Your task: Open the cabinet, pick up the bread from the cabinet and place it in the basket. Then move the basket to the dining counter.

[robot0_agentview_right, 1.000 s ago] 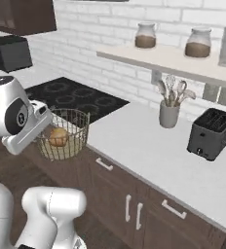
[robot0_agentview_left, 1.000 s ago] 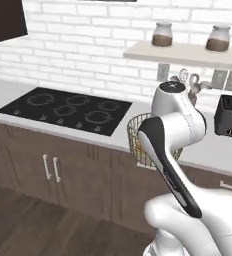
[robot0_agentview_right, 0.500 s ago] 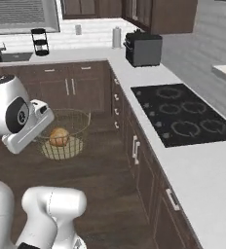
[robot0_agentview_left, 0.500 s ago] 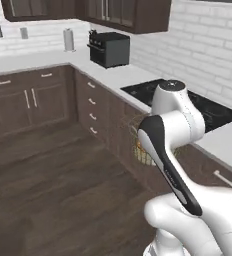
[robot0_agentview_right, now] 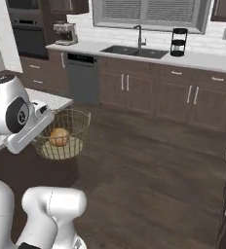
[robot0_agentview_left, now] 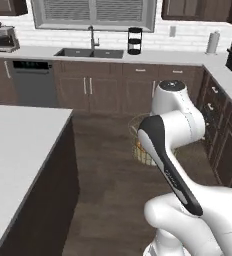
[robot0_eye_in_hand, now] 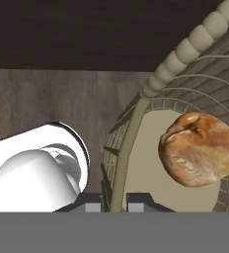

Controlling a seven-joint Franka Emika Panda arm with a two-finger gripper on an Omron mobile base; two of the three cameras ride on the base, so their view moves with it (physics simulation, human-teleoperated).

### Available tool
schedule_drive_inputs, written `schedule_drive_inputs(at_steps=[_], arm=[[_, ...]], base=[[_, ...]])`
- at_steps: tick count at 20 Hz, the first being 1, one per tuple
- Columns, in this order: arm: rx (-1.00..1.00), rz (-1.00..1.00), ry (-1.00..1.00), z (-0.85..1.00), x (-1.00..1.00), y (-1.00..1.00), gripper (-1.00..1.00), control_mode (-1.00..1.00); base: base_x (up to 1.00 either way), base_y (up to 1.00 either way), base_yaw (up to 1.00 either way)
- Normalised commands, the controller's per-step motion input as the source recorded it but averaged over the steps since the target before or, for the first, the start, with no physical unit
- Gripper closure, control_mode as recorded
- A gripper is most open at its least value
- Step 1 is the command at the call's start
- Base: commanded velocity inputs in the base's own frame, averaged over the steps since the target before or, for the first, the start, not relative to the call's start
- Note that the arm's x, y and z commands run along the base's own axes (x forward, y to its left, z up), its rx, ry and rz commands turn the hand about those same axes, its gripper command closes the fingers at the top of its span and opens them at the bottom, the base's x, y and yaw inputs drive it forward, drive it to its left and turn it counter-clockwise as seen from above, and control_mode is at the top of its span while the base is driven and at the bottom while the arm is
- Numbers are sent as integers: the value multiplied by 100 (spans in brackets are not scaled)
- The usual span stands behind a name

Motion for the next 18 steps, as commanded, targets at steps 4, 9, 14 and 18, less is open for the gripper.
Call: schedule_drive_inputs(at_steps=[4,9,14,18], arm=[[0,0,0,0,0,0,100,100],[0,0,0,0,0,0,100,100],[0,0,0,0,0,0,100,100],[0,0,0,0,0,0,100,100]], base=[[3,-10,97],[32,-16,89],[59,-32,77],[77,-83,47]])
